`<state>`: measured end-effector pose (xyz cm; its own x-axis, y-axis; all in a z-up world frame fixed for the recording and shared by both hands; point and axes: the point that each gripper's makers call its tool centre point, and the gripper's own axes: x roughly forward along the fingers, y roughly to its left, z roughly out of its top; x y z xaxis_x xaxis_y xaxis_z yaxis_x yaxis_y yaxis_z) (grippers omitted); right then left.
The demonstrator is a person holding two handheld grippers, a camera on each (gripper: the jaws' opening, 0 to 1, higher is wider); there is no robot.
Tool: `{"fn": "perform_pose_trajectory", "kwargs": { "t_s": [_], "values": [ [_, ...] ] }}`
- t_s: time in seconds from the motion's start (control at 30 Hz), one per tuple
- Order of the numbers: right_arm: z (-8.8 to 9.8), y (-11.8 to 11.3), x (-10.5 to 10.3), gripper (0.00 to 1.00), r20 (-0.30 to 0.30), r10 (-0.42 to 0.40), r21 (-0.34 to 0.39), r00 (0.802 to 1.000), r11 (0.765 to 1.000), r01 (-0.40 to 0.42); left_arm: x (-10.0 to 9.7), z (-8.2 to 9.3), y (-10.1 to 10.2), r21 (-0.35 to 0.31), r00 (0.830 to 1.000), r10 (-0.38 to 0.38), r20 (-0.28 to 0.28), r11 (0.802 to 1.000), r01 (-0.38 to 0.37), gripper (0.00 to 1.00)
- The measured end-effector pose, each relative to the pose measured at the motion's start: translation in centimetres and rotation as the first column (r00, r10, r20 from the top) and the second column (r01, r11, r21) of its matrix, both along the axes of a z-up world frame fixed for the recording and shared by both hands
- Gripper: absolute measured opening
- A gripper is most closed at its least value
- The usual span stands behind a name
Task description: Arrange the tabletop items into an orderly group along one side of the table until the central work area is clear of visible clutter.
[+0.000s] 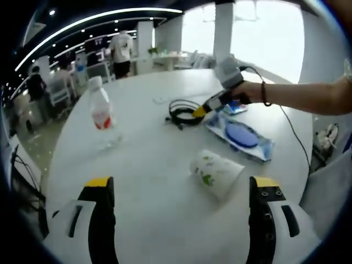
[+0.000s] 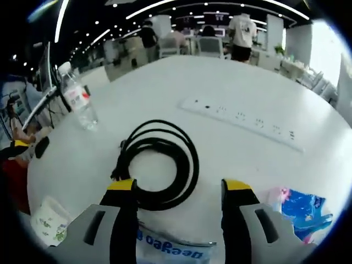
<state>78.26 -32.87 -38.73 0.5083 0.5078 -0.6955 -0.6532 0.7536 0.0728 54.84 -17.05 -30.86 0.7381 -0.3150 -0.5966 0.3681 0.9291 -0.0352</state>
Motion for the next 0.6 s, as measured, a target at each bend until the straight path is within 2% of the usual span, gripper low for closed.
{"fn": "perform_pose_trajectory", "kwargs": {
  "t_s": [0.07, 0.23, 0.37, 0.5, 0.6],
  "values": [
    [-0.1, -0.1, 0.0, 0.49, -0.004, -0.007, -0.002, 1.000, 1.000, 0.007, -0.1, -0.1, 0.0, -0.002, 1.000, -0.001, -0.004, 1.000, 0.001, 0.98],
    [-0.2, 0.1, -0.1, 0.45, -0.013, -0.021, -0.006, 1.000, 1.000, 0.021, -0.3, 0.1, 0.0, -0.003, 1.000, 0.005, -0.008, 1.000, -0.005, 0.98],
    [-0.2, 0.3, 0.0, 0.33, -0.009, -0.022, -0.023, 1.000, 0.999, 0.022, -0.4, 0.0, 0.0, 0.002, 1.000, 0.005, -0.016, 1.000, -0.005, 0.98],
    [-0.2, 0.3, 0.5, 0.24, -0.016, -0.040, -0.039, 0.999, 0.998, 0.040, -0.4, 0.1, 0.0, 0.004, 1.000, 0.002, -0.014, 1.000, -0.002, 0.97],
    [-0.3, 0.0, 1.0, 0.20, -0.017, -0.083, -0.041, 0.996, 0.996, 0.082, -0.3, 0.1, 0.0, 0.001, 1.000, -0.001, -0.011, 1.000, 0.001, 0.97]
  ]
}}
